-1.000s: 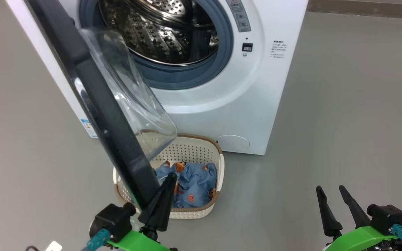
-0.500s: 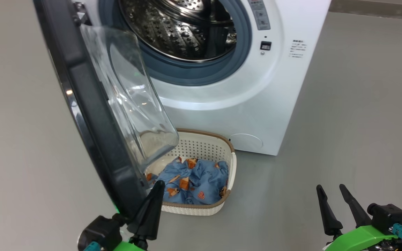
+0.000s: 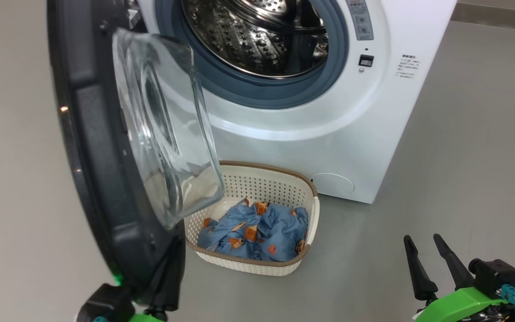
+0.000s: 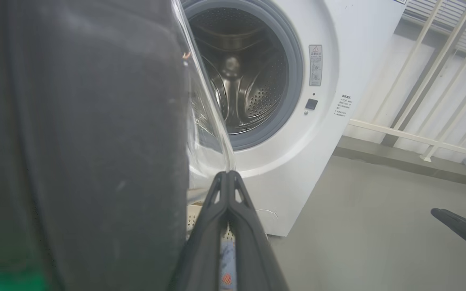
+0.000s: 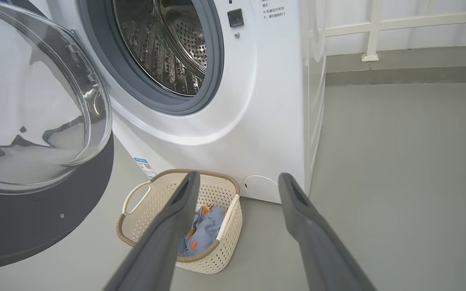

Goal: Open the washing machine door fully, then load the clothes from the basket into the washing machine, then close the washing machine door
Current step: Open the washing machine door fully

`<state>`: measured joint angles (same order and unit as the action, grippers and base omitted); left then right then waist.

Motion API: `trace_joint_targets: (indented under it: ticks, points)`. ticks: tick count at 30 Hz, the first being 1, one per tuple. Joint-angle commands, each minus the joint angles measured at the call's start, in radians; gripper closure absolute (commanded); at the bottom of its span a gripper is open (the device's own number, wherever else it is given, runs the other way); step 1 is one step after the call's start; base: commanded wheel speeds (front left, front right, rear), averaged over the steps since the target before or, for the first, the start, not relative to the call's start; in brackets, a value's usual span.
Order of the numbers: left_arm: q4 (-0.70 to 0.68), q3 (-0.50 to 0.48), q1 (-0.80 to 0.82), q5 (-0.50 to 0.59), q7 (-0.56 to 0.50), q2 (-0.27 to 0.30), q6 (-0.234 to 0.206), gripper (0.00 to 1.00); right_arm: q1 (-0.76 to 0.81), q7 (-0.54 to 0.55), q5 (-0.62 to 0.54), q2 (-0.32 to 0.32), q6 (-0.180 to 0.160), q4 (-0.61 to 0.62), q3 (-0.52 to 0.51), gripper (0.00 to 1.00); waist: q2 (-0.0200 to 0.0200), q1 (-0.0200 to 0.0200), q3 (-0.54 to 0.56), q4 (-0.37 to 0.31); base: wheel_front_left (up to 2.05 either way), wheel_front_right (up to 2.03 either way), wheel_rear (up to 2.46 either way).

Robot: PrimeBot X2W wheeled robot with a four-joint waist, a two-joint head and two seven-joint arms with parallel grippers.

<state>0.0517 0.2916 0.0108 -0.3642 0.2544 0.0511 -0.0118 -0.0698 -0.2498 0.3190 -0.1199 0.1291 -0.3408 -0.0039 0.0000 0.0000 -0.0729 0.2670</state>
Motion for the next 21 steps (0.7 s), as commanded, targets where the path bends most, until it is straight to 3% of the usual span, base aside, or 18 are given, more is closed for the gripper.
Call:
trace_joint_targets:
  ticks: [1, 21]
  points:
    - [-0.035, -0.064, 0.008, 0.012, -0.001, 0.028, -0.024, 1.0, -0.028, -0.012, -0.004, -0.01, 0.002, 0.025, 0.029, 0.0, 0.0, 0.0, -0.002, 0.012, 0.0, 0.0, 0.0]
    - [-0.092, -0.193, -0.013, 0.0, -0.025, 0.083, -0.141, 1.0, -0.044, -0.012, -0.011, -0.019, 0.002, 0.033, 0.034, 0.0, 0.0, 0.0, -0.041, 0.043, 0.0, 0.0, 0.0]
